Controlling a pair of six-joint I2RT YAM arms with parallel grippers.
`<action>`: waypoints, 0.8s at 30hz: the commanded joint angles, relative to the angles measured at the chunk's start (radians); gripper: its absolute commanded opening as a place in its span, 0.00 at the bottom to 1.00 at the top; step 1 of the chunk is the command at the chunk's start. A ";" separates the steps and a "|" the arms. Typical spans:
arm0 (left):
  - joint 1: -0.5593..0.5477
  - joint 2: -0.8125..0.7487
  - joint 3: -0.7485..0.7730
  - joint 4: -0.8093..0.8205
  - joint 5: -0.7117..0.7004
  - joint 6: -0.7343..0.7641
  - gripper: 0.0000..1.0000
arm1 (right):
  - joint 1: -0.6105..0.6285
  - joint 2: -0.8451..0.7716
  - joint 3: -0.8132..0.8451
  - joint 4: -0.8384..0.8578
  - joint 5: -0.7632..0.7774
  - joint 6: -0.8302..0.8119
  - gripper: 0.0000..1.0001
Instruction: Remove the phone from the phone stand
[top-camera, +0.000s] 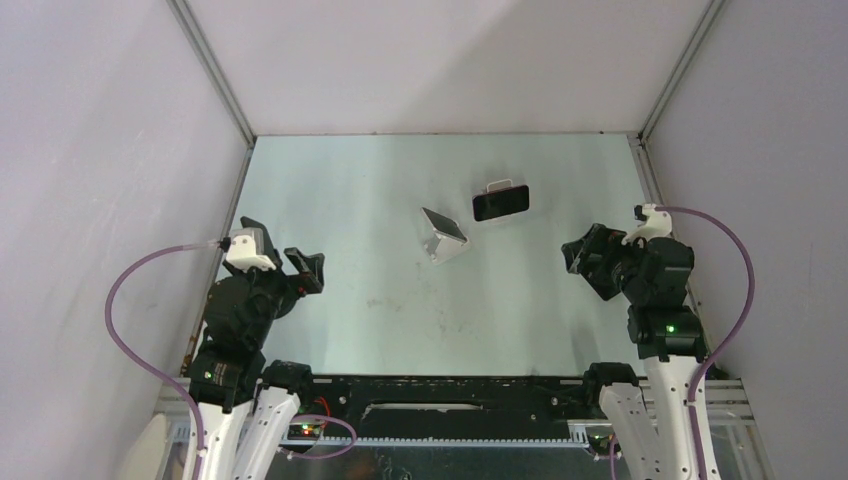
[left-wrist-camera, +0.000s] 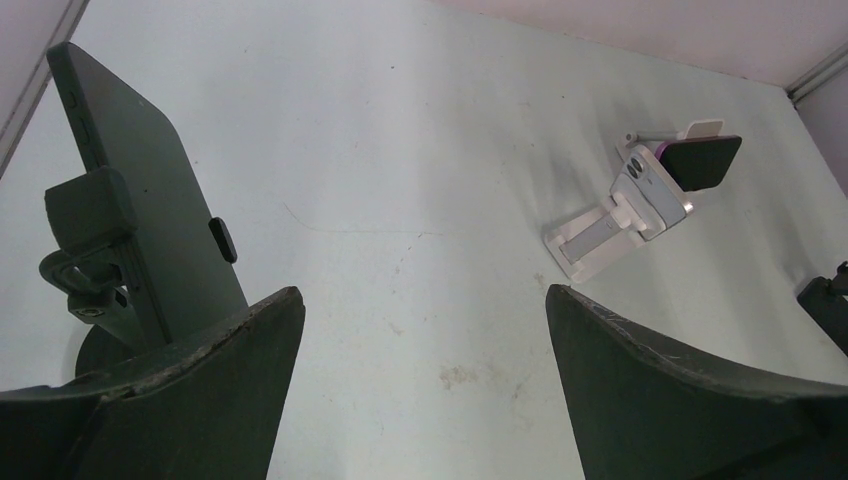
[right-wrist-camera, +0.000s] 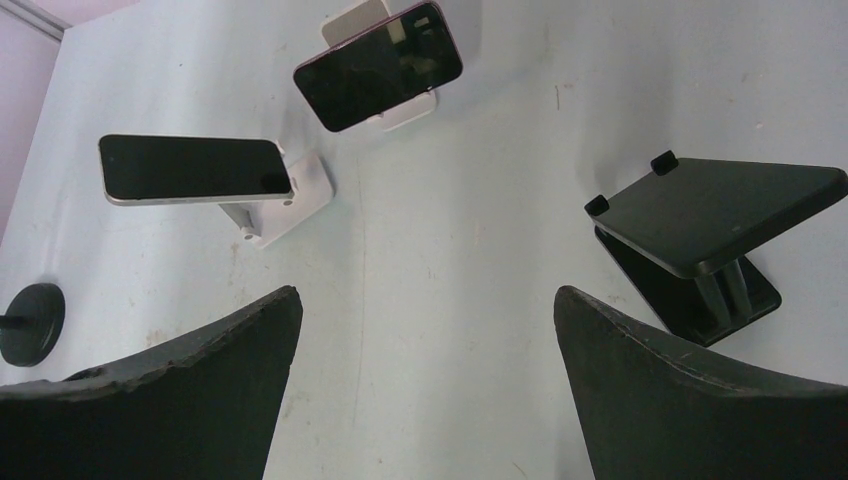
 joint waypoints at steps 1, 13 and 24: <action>0.003 0.005 0.014 0.037 0.025 -0.003 0.98 | -0.014 -0.008 0.001 0.036 -0.019 0.008 0.99; 0.003 0.007 0.012 0.045 0.041 -0.001 0.98 | -0.043 -0.040 -0.005 0.040 0.036 0.032 0.99; 0.005 0.003 0.020 0.054 0.041 -0.010 0.98 | -0.041 0.062 -0.003 0.129 -0.100 0.068 0.99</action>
